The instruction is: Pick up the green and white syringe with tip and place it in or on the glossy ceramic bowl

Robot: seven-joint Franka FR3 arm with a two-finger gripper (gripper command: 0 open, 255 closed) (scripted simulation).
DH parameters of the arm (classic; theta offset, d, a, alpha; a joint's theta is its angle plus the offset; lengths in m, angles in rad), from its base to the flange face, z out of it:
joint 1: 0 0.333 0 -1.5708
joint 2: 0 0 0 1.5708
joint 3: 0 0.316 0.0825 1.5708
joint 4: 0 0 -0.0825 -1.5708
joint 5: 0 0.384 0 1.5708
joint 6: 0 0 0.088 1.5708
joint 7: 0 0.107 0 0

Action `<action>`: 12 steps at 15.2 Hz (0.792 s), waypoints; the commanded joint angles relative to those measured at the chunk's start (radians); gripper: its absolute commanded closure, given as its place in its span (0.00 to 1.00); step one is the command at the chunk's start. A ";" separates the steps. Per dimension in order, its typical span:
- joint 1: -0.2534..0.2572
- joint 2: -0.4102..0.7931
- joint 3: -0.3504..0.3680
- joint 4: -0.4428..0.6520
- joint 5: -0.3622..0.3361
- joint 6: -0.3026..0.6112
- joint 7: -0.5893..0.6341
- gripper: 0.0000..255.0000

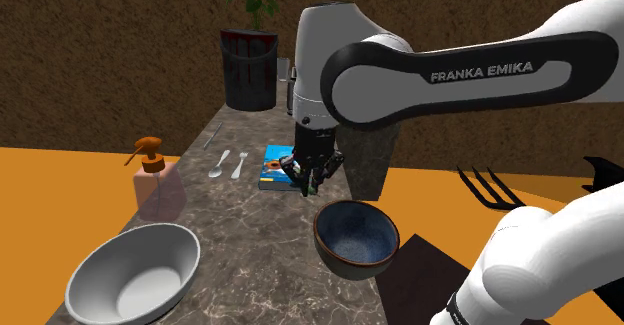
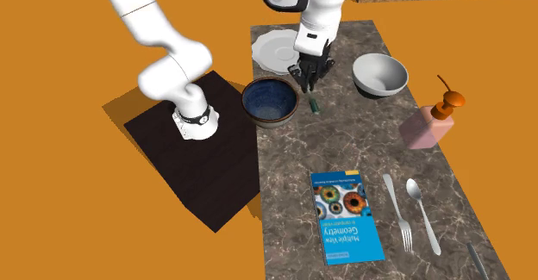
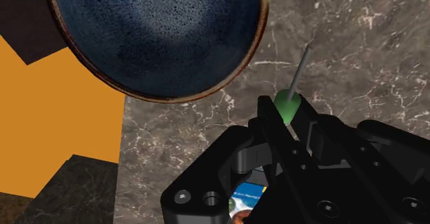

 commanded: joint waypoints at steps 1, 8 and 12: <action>0.021 -0.089 -0.027 -0.065 0.024 -0.023 -0.024 1.00; 0.108 -0.414 -0.112 -0.270 0.063 -0.152 -0.069 1.00; 0.115 -0.418 -0.099 -0.324 0.076 -0.101 -0.068 1.00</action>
